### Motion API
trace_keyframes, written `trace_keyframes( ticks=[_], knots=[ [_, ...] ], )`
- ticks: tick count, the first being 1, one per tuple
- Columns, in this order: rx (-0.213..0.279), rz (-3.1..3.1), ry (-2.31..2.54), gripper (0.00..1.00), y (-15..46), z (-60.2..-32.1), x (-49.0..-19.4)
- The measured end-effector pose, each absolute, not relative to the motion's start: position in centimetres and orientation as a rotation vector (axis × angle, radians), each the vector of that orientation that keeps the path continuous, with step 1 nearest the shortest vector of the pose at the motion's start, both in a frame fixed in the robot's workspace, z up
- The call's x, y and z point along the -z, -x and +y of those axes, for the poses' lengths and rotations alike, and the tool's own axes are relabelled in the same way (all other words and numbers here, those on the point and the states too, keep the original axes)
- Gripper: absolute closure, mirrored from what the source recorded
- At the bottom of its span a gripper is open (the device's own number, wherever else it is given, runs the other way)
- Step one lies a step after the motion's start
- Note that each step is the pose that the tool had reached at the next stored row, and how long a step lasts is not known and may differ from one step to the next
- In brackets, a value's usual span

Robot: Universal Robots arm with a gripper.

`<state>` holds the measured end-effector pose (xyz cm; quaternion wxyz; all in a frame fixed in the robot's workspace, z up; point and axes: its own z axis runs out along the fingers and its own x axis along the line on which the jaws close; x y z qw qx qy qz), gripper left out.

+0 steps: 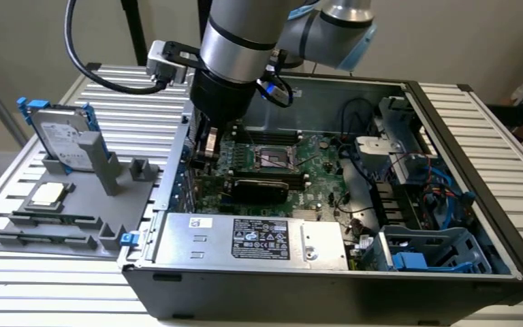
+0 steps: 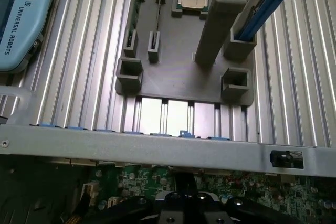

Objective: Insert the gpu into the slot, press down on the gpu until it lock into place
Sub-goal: 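Press down on the gpu until it lock into place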

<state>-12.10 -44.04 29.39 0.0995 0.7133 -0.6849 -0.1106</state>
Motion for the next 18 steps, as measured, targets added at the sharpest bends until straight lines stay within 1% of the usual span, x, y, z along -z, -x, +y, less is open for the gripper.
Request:
trace_keyframes(
  ticks=[18],
  knots=[
    [0.338, -2.040, -2.087, 0.89, 11.81, -43.67, -29.40]
  ],
)
